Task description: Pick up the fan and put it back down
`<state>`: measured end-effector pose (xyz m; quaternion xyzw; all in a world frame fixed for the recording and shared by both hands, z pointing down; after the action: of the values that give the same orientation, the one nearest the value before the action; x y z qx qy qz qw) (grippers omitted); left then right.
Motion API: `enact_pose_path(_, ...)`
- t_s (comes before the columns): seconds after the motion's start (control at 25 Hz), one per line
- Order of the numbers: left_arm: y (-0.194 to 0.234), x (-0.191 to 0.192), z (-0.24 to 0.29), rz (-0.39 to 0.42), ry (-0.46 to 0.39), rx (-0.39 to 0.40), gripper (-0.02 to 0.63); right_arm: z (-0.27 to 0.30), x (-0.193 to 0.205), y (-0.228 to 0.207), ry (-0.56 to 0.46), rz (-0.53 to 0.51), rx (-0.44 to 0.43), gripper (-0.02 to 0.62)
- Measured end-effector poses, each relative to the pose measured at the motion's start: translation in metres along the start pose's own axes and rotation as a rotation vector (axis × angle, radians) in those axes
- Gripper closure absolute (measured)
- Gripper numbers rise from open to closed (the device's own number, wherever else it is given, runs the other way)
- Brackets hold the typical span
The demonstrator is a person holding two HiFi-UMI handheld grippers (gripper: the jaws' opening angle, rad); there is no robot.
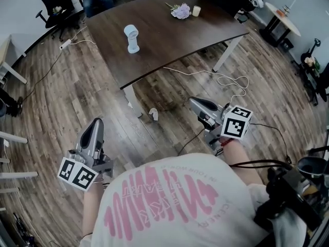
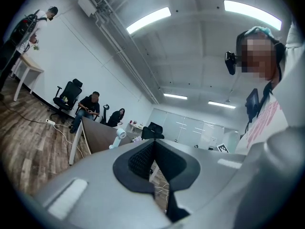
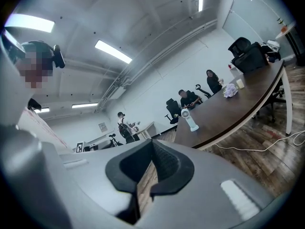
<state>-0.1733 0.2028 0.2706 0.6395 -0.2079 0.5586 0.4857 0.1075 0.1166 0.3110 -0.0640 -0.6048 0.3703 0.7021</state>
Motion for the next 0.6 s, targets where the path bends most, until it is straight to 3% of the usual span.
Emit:
enact_pose_path(0.2, -0.002, 0.001, 0.001, -0.011, 0.002, 0.003, 0.588, 0.003, 0.006, 0.004, 0.056, -0.027, 0.012, 0.589)
enact_pose_path(0.36, -0.010, 0.002, 0.007, 0.002, 0.011, 0.017, 0.588, -0.004, 0.005, -0.008, 0.032, 0.025, 0.029, 0.589)
enact_pose_path(0.6, -0.011, 0.005, 0.006, -0.008, 0.003, -0.006, 0.588, 0.001, -0.013, -0.011, -0.075, 0.170, -0.104, 0.590)
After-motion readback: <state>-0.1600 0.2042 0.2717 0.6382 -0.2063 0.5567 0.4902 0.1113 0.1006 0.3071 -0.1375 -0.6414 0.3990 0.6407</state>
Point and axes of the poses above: the fingertips, and each gripper's own axes: z forward along the fingers, y to its left, x out of its underside, the point moved 1 cm from there along -z, backward along the fingers, and after that the axes turned 11 degrees about y, right-handed, at the moved point
